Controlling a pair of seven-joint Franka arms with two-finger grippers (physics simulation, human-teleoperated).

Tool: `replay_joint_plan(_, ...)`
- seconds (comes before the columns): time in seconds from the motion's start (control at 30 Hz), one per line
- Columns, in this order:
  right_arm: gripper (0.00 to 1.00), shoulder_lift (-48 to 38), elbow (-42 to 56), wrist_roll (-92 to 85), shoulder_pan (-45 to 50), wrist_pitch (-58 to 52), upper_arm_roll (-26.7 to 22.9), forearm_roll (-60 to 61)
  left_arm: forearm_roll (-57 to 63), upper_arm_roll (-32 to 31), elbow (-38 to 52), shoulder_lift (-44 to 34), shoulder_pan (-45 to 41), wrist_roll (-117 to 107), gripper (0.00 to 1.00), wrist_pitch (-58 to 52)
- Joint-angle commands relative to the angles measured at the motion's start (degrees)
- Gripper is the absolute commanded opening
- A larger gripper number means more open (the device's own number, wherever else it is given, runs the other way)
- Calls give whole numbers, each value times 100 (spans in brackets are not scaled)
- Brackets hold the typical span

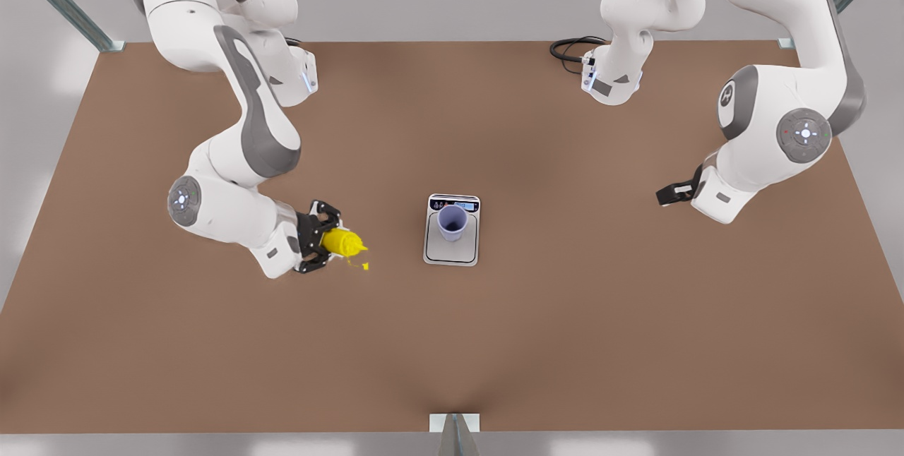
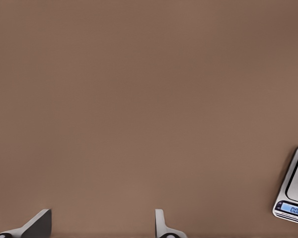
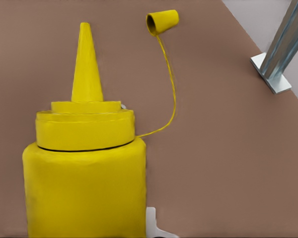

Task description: Move cup to the weight, pick up sauce bottle, pour sauce

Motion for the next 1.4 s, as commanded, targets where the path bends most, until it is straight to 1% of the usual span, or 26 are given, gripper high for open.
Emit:
replay_joint_plan(0.0, 41, -43, -54, -52, 2, -125, -14, 174, 15, 0, 2, 4, 4, 1, 100, 1)
replay_joint_plan(0.03, 41, -113, -151, -87, 11, -125, -14, 271, 15, 0, -7, 4, 4, 1, 100, 1)
replay_joint_plan(0.1, 41, -245, -327, -288, 11, -125, 144, 349, 15, 0, -7, 12, 4, 1, 100, 1)
replay_joint_plan(0.27, 41, -228, -371, -306, 81, 139, 364, 367, 15, 0, -7, 47, 4, -8, 100, 1)
replay_joint_plan(0.37, 41, -219, -345, -342, 151, 394, 654, 359, 15, 0, -7, 83, -4, -8, 100, 1)
replay_joint_plan(0.67, 41, -87, -397, -333, 653, 921, 654, 297, 15, 0, -7, 83, -22, -114, 100, -78)
replay_joint_plan(0.9, 41, 89, -529, -333, 758, 1053, 654, 7, 15, 0, -7, 127, -31, -122, 100, -131)
replay_joint_plan(1.07, 41, 106, -582, -298, 758, 1158, 654, 16, 15, 0, -7, 135, -22, -131, 100, -149)
replay_joint_plan(1.17, 41, 27, -644, -333, 451, 1167, 654, 297, 6, 0, -7, 162, -22, -131, 100, -149)
replay_joint_plan(1.23, 41, -52, -600, -543, 65, 825, 698, 709, 6, -9, -7, 162, -39, -166, 100, -149)
replay_joint_plan(1.37, 41, -236, -459, -1308, -823, -247, 698, 1413, 15, 0, -7, 162, -66, -166, 100, -149)
